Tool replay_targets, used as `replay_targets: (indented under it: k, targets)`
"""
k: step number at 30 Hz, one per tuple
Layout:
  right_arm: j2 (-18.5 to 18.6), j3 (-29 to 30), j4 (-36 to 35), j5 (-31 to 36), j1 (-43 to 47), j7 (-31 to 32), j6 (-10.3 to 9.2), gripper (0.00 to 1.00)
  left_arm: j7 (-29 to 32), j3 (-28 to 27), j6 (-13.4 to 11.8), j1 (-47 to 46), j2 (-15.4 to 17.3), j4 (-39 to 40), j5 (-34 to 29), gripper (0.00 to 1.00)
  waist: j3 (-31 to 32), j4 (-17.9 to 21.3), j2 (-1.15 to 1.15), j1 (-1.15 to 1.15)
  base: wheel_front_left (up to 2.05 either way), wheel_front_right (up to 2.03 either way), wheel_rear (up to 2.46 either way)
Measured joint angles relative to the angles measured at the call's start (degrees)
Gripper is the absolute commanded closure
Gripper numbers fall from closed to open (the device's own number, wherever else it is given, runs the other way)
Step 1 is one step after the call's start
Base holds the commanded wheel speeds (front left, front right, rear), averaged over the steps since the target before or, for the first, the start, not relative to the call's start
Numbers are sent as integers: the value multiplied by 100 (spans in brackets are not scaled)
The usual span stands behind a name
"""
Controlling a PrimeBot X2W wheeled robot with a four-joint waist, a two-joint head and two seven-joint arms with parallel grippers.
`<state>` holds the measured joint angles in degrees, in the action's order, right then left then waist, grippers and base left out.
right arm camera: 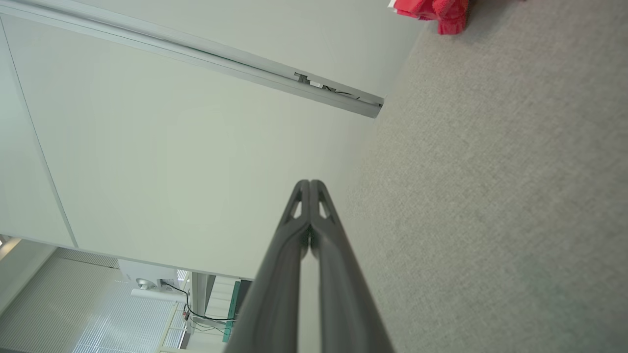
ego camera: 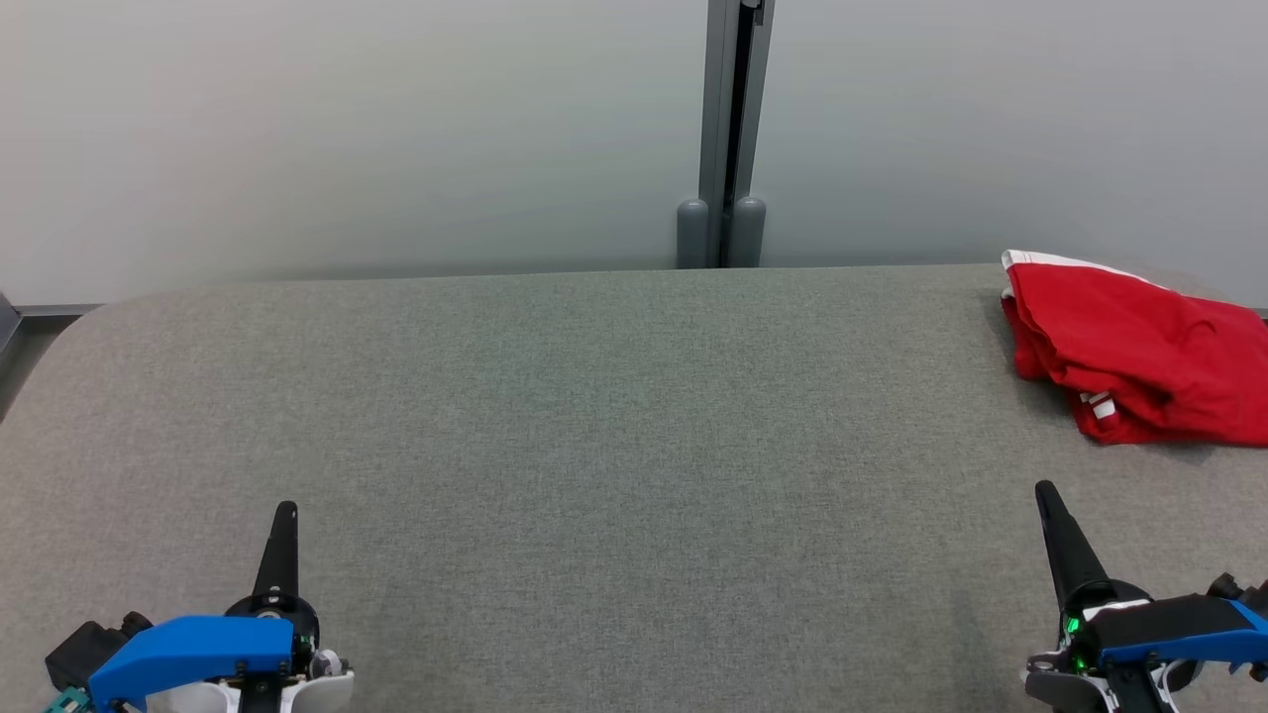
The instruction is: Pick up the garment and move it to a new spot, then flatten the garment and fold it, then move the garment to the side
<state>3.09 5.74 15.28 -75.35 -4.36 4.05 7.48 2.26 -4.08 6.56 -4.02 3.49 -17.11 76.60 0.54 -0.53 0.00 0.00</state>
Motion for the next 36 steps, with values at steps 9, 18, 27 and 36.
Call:
replay_targets:
  k: [9, 18, 27, 36]
  targets:
    - [-7, 20, -31, -472, -24, 76, 0, 100, 118, -69, 13, -65, -15, 79, 431, 100, -18, 13, 0, 0, 0, 0, 0]
    - [-11, 35, -64, -909, -81, 142, 0, 100, 226, -120, 38, -101, -27, 162, 836, 100, -36, 27, 0, 0, 0, 0, 0]
    - [-13, 52, -90, -1270, -126, 191, 0, 100, 324, -185, 53, -136, -43, 226, 1174, 100, -52, 39, 0, -1, 0, 0, 0]
    - [-15, 68, -114, -1612, -141, 238, 0, 100, 415, -238, 64, -181, -53, 281, 1490, 100, -68, 51, 0, -1, 0, 0, 0]
